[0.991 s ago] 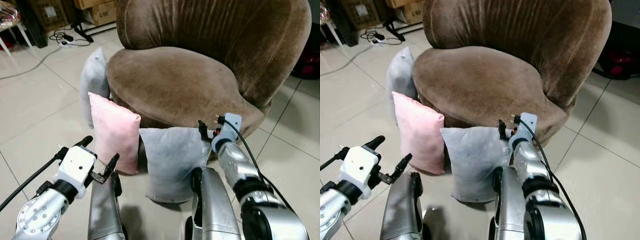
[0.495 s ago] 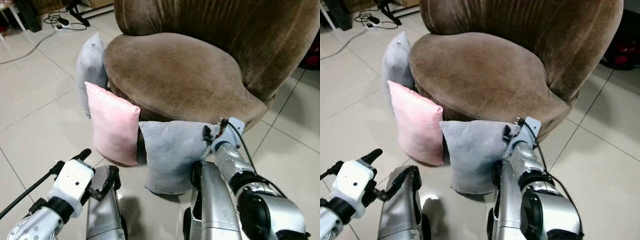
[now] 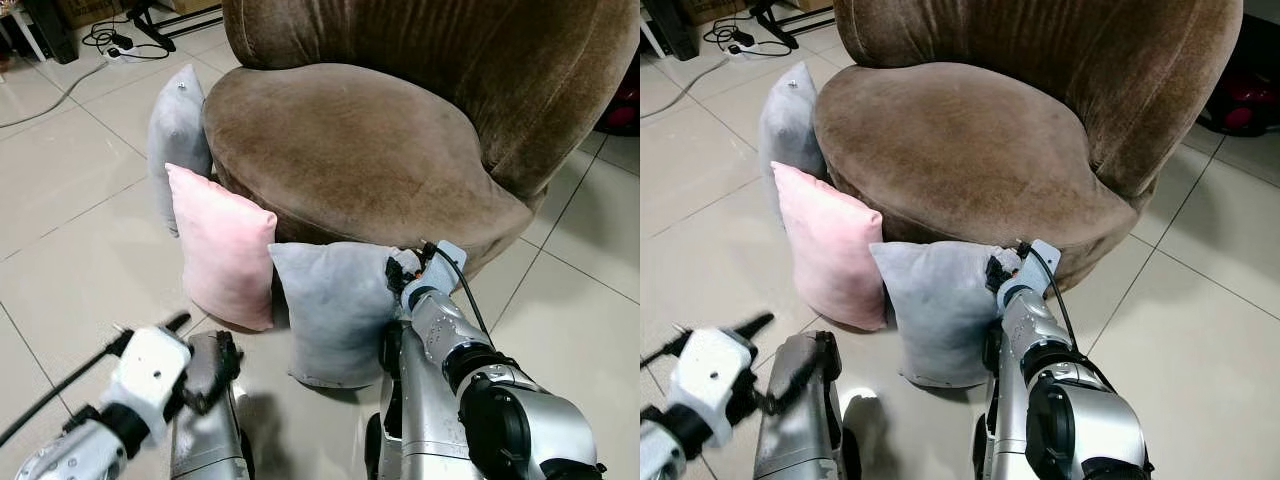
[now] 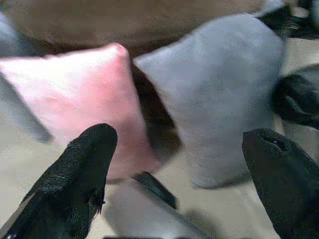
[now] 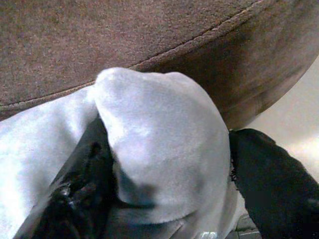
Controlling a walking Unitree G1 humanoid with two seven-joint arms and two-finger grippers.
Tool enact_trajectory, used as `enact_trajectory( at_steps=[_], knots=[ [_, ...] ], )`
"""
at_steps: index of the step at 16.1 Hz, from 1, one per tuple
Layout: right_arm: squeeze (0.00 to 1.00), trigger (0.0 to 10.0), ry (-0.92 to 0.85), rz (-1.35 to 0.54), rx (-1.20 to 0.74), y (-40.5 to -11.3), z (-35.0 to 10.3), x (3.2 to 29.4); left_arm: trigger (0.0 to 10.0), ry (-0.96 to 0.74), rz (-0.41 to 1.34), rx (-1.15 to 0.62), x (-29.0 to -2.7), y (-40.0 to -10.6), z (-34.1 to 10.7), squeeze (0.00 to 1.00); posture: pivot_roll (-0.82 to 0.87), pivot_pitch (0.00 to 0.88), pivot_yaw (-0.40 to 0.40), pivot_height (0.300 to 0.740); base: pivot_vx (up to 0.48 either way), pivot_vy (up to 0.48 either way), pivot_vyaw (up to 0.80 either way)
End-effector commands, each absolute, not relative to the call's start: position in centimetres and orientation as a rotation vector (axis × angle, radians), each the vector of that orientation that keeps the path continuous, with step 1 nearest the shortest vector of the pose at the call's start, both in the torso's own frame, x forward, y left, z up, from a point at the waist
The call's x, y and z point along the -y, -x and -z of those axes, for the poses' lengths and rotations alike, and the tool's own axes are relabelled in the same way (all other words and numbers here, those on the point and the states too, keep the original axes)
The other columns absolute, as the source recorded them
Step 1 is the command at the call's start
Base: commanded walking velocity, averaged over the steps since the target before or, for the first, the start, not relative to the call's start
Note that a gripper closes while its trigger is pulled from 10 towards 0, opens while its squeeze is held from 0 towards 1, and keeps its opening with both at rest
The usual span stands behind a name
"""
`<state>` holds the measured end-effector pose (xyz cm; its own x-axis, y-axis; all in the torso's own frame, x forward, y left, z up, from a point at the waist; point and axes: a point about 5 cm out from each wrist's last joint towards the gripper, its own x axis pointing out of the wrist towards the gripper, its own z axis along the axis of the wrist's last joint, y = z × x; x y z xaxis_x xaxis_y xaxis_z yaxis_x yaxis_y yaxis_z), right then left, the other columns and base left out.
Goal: Move the pillow to the sofa from floor
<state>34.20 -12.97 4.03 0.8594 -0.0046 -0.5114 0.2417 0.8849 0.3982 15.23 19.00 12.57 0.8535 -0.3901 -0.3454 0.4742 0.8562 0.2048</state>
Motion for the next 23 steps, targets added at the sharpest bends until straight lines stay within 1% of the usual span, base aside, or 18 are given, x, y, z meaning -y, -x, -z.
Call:
enact_trajectory(
  at_steps=[1, 6, 9, 13, 16, 20, 23],
  knots=[
    [0.00, 0.0, -0.478, 0.137, -0.577, -33.4, -2.9, 12.8, 10.0, -0.259, 0.526, -0.324, -18.4, -14.6, -12.6, 0.00, 0.05, 0.127, -0.010, 0.436, 0.000, 0.000, 0.00],
    [0.00, 0.0, -0.471, 0.133, -0.578, -33.3, -2.9, 12.7, 10.0, -0.221, 0.603, -0.351, -17.9, -14.4, -11.9, 0.00, 0.05, 0.089, -0.020, 0.436, 0.000, 0.000, 0.00],
    [0.00, 0.0, -0.474, 0.129, -0.578, -33.3, -2.8, 12.7, 10.0, -0.216, 0.611, -0.353, -17.7, -14.5, -11.8, 0.00, 0.05, 0.073, -0.021, 0.436, 0.000, 0.000, 0.00],
    [0.00, 0.0, -0.484, 0.118, -0.577, -33.3, -2.8, 12.2, 10.0, -0.186, 0.570, -0.322, -17.3, -15.1, -12.0, 0.00, 0.06, 0.045, -0.032, 0.436, 0.000, 0.000, 0.00],
    [0.00, 0.0, -0.496, 0.096, -0.583, -33.0, -2.5, 11.9, 10.0, -0.171, 0.539, -0.318, -17.3, -15.5, -11.6, 0.00, 0.07, 0.000, -0.033, 0.436, 0.000, 0.000, 0.00],
    [0.00, 0.0, -0.507, 0.043, -0.588, -32.3, -1.8, 11.3, 10.0, -0.185, 0.479, -0.297, -17.9, -16.6, -11.1, 0.00, 0.06, 0.000, -0.038, 0.436, 0.000, 0.000, 0.00],
    [0.00, 0.0, -0.574, -0.063, -0.500, -32.8, -2.9, 11.4, 10.0, -0.181, 0.412, -0.259, -18.0, -17.3, -11.1, 0.00, 0.04, 0.000, -0.034, 0.436, 0.000, 0.000, 0.00]
  ],
)
